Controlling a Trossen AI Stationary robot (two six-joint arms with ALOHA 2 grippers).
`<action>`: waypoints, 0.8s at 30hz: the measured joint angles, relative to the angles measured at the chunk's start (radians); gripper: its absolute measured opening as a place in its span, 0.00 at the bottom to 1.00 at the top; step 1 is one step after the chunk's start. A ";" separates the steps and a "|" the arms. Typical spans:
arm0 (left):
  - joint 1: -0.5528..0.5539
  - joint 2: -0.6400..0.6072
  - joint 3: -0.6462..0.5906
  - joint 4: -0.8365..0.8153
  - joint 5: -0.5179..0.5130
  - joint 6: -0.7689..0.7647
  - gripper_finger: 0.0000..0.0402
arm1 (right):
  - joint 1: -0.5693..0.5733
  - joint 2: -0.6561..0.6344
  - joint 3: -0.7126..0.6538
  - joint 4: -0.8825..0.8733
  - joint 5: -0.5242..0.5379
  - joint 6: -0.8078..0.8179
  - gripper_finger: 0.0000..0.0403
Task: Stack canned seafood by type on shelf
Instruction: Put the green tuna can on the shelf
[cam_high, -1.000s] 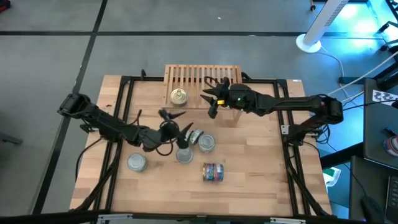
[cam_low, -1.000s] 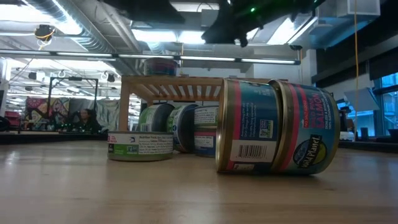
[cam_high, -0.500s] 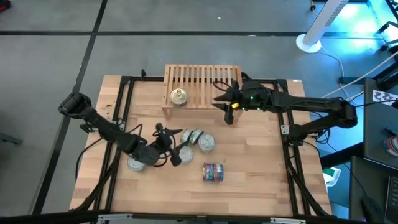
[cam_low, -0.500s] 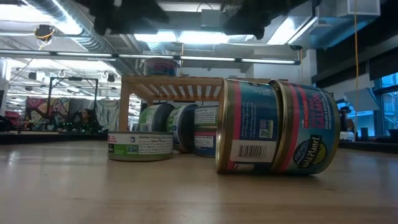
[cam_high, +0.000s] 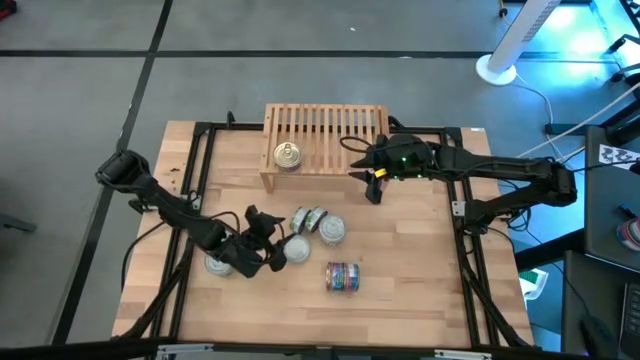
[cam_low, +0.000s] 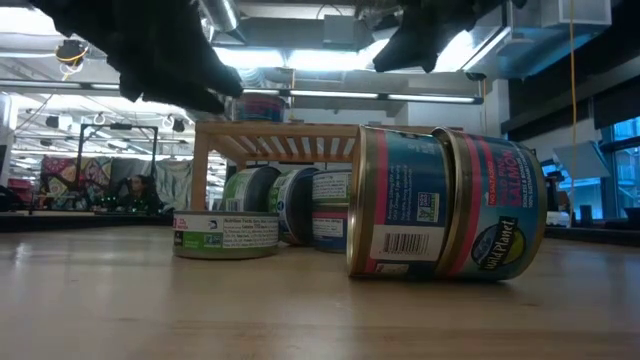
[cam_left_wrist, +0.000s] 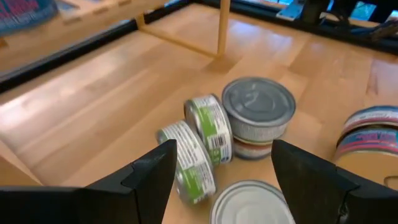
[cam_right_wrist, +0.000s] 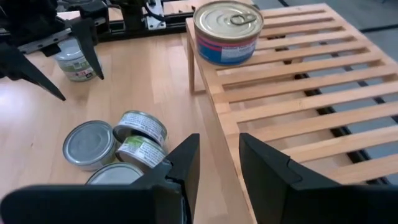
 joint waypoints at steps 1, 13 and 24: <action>0.003 0.006 0.000 0.000 0.002 -0.008 0.64 | 0.000 0.000 0.000 -0.002 0.000 0.005 0.29; 0.082 0.087 0.000 -0.005 0.013 -0.104 0.64 | 0.000 0.001 0.000 -0.020 0.000 0.006 0.29; 0.126 0.144 0.000 0.011 0.119 -0.201 0.64 | 0.000 0.001 0.000 -0.019 0.000 0.004 0.29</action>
